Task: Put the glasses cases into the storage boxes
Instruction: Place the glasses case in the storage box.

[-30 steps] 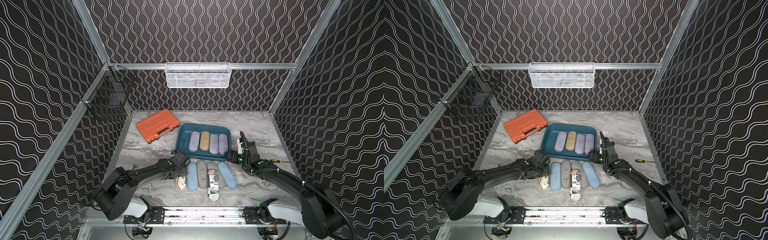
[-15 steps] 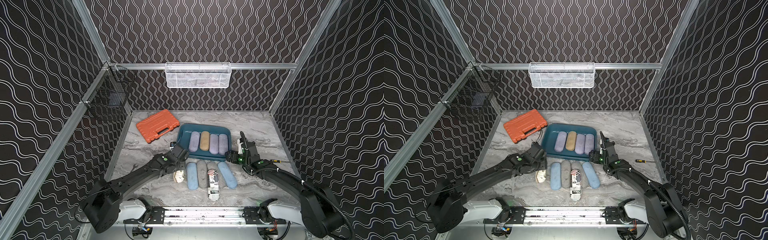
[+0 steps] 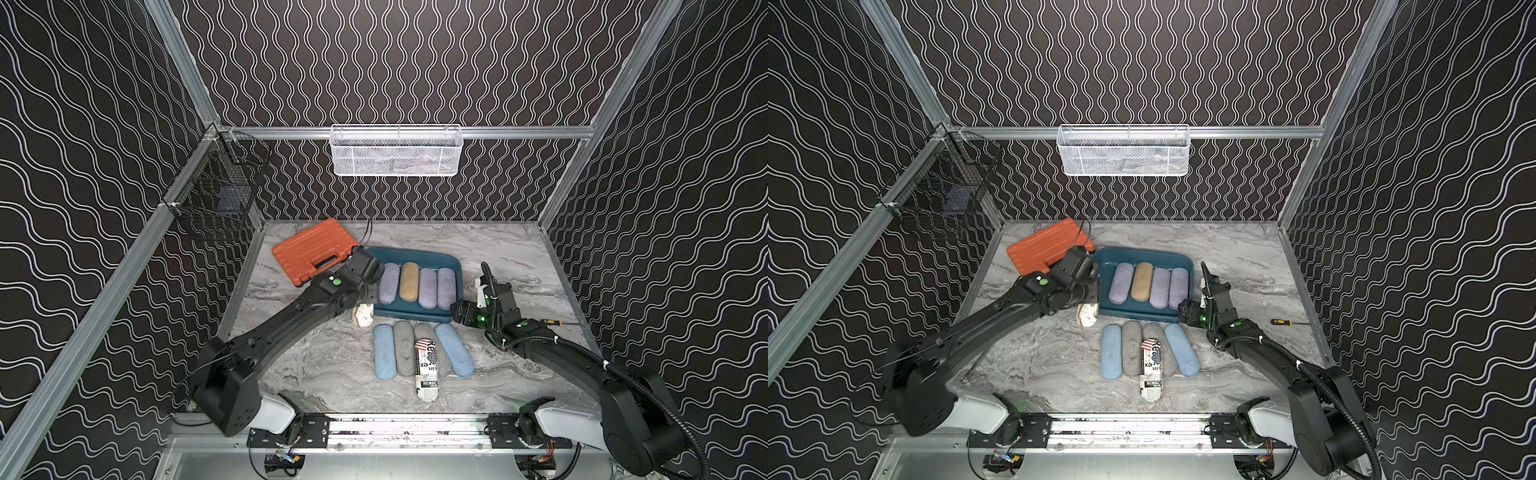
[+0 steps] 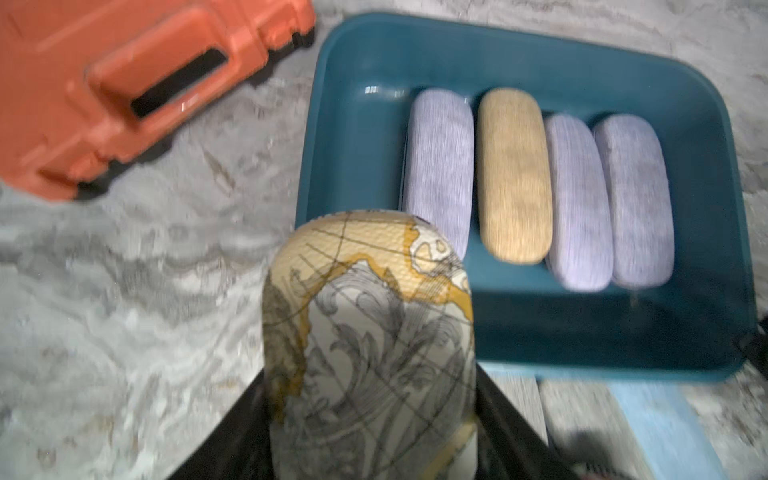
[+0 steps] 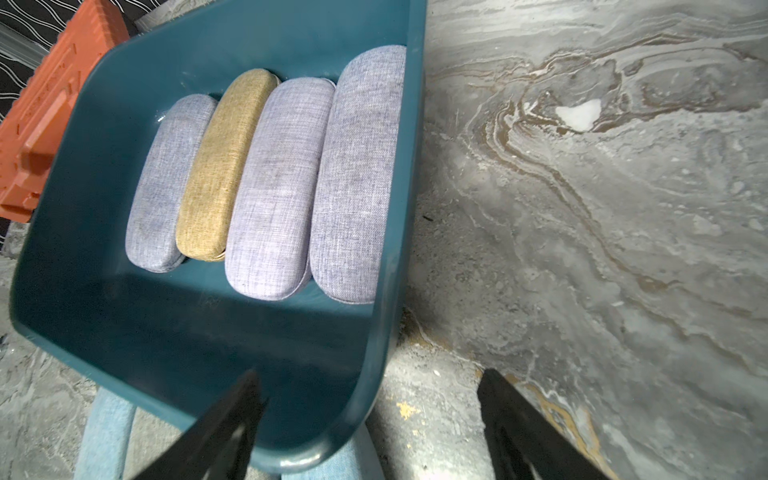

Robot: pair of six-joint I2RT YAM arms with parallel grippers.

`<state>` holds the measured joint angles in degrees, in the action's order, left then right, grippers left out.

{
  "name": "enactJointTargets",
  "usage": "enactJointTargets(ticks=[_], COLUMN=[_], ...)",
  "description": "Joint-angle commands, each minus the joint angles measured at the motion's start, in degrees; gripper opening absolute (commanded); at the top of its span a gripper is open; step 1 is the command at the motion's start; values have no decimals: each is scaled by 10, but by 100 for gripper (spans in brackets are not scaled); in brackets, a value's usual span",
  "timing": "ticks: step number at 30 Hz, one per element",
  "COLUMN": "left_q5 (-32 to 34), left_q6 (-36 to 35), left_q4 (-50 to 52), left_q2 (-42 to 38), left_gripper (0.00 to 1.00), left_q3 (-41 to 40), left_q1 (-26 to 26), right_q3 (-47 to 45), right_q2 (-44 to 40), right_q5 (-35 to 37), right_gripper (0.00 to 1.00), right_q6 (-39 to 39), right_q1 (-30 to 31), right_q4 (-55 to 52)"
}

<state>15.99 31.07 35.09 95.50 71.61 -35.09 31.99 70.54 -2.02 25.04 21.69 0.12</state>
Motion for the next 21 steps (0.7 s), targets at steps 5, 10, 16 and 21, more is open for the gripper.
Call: enactJointTargets(ticks=[5, 10, 16, 21], left_q5=[25, 61, 62, 63], left_q6=[-76, -102, -108, -113], left_q4=[-35, -18, -20, -24], left_q2=[113, 183, 230, 259], left_gripper=[55, 55, 55, 56], left_q3=[112, 171, 193, 208], left_q1=[25, 34, 43, 45], right_q3=[-1, -3, -3, -5], right_q2=[-12, -10, -2, 2], right_q5=[7, 2, -6, -9], right_gripper=[84, 84, 84, 83], right_q6=[1, 2, 1, 2], right_q1=[-9, -15, -20, -23], right_q4=[6, 10, 15, 19])
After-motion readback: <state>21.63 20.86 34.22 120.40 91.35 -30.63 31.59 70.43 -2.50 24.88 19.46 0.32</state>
